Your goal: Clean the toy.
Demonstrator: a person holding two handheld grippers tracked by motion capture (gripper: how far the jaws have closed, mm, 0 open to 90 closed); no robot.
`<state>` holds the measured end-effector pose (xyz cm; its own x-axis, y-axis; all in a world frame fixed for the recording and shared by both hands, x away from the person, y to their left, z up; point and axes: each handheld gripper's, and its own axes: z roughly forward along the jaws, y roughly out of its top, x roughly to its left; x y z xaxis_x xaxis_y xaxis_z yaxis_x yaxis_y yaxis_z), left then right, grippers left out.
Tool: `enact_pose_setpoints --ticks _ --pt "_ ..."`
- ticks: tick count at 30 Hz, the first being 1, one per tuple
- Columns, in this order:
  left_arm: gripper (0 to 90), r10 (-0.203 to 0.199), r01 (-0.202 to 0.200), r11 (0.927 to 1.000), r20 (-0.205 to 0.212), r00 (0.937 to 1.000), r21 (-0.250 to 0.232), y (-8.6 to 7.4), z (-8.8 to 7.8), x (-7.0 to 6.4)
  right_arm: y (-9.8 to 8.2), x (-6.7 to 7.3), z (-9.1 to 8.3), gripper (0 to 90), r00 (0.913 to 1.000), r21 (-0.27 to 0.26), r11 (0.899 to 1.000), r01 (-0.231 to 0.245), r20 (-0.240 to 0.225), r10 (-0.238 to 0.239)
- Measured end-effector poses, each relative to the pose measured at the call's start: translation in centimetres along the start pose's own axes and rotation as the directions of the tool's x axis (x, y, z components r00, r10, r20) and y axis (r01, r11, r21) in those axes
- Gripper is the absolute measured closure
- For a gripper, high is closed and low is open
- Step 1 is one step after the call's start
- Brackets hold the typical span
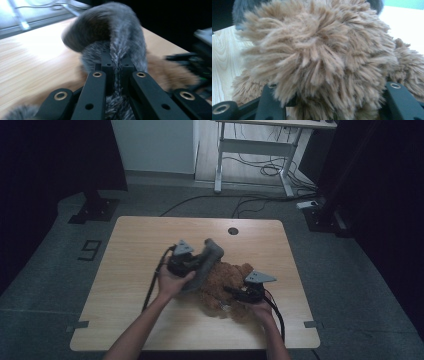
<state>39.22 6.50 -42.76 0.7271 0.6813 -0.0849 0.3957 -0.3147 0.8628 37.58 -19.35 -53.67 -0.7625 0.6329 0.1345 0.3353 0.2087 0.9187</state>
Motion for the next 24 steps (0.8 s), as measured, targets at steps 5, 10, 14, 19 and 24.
enact_pose_setpoints --ticks 5,10,14,19,24 --pt "85.0 0.116 -0.118 0.9886 0.023 0.9929 0.093 0.1 4.1 -4.0 0.0 0.1 -0.1 44.6 1.0 0.004 1.0 0.008 0.0 -0.008" --pt "85.2 0.098 -0.096 0.9892 -0.01 0.9952 0.111 -0.5 5.2 -3.4 -0.2 0.1 -0.1 44.6 1.0 0.004 1.0 0.008 0.005 -0.008" --pt "85.3 0.078 -0.069 0.9921 -0.086 0.9932 0.105 -1.4 3.5 -1.4 -0.1 0.2 -0.1 44.8 0.9996 0.007 1.0 0.023 0.016 -0.023" --pt "85.4 0.037 -0.022 0.9949 -0.152 0.9876 0.098 -3.2 0.4 1.9 0.0 -0.1 -0.1 45.1 0.9995 0.013 1.0 0.016 0.027 -0.017" --pt "85.3 0.022 -0.009 0.9976 -0.184 0.9826 0.069 -4.6 -2.8 3.7 0.0 -0.1 0.0 45.0 0.9993 0.014 1.0 0.022 0.03 -0.022"
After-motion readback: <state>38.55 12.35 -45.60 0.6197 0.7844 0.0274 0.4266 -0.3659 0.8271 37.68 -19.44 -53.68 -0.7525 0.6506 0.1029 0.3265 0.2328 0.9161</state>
